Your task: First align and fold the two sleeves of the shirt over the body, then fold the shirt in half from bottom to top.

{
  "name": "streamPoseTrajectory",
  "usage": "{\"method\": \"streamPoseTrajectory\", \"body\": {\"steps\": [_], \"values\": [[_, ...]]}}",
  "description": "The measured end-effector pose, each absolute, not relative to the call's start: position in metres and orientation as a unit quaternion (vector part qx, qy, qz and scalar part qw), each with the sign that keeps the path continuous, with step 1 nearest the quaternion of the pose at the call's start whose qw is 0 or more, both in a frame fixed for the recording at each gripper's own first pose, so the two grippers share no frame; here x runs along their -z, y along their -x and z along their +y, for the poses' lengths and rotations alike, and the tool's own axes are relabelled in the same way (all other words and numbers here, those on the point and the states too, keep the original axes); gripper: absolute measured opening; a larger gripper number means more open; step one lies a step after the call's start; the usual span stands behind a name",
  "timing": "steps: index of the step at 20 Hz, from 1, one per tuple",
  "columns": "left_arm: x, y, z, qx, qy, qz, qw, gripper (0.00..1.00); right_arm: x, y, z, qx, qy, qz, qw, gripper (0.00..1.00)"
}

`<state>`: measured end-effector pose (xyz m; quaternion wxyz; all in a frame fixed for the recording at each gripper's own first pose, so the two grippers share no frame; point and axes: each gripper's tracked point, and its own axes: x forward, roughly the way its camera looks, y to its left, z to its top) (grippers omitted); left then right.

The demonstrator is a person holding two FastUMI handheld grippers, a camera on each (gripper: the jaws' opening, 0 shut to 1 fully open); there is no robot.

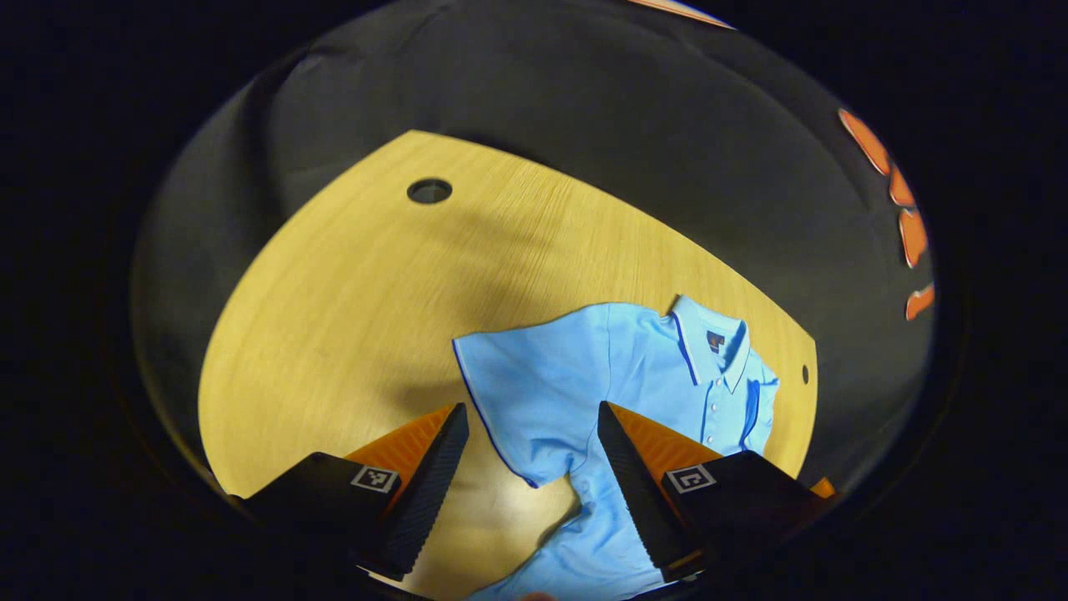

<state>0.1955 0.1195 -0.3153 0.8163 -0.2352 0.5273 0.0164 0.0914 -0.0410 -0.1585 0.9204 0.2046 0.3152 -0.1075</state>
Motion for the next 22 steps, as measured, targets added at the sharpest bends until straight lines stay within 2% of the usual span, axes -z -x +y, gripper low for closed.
{"method": "streamPoseTrajectory", "body": {"steps": [7,8,9,10,12,13,15,18,19,20,22], "values": [[0.364,-0.197,0.128,-0.069,0.231,0.608,0.757,1.0,0.142,-0.068,-0.043,0.119,-0.167,0.287,0.936,0.97],[0.369,-0.193,0.125,-0.07,0.227,0.622,0.746,0.98,0.141,-0.066,-0.043,0.119,-0.164,0.286,0.937,0.96],[0.373,-0.185,0.124,-0.072,0.216,0.64,0.734,1.0,0.141,-0.06,-0.043,0.123,-0.16,0.286,0.937,0.97],[0.376,-0.188,0.13,-0.079,0.197,0.644,0.735,0.98,0.142,-0.054,-0.044,0.127,-0.155,0.286,0.937,0.98],[0.381,-0.187,0.131,-0.096,0.17,0.653,0.732,0.86,0.143,-0.045,-0.044,0.133,-0.148,0.287,0.937,0.98],[0.382,-0.185,0.134,-0.113,0.156,0.658,0.728,0.83,0.144,-0.042,-0.044,0.135,-0.151,0.285,0.937,0.99],[0.38,-0.196,0.133,-0.122,0.159,0.643,0.739,0.66,0.146,-0.037,-0.042,0.138,-0.166,0.282,0.935,0.99],[0.38,-0.2,0.128,-0.11,0.156,0.636,0.748,0.23,0.144,-0.032,-0.044,0.144,-0.174,0.278,0.934,0.99],[0.379,-0.206,0.128,-0.103,0.158,0.627,0.755,0.23,0.139,-0.031,-0.045,0.145,-0.175,0.272,0.935,0.99],[0.376,-0.206,0.125,-0.097,0.16,0.629,0.754,0.11,0.137,-0.029,-0.045,0.147,-0.175,0.269,0.936,0.99],[0.374,-0.213,0.112,-0.072,0.177,0.616,0.764,0.11,0.136,-0.022,-0.047,0.152,-0.173,0.266,0.936,0.99]]}}
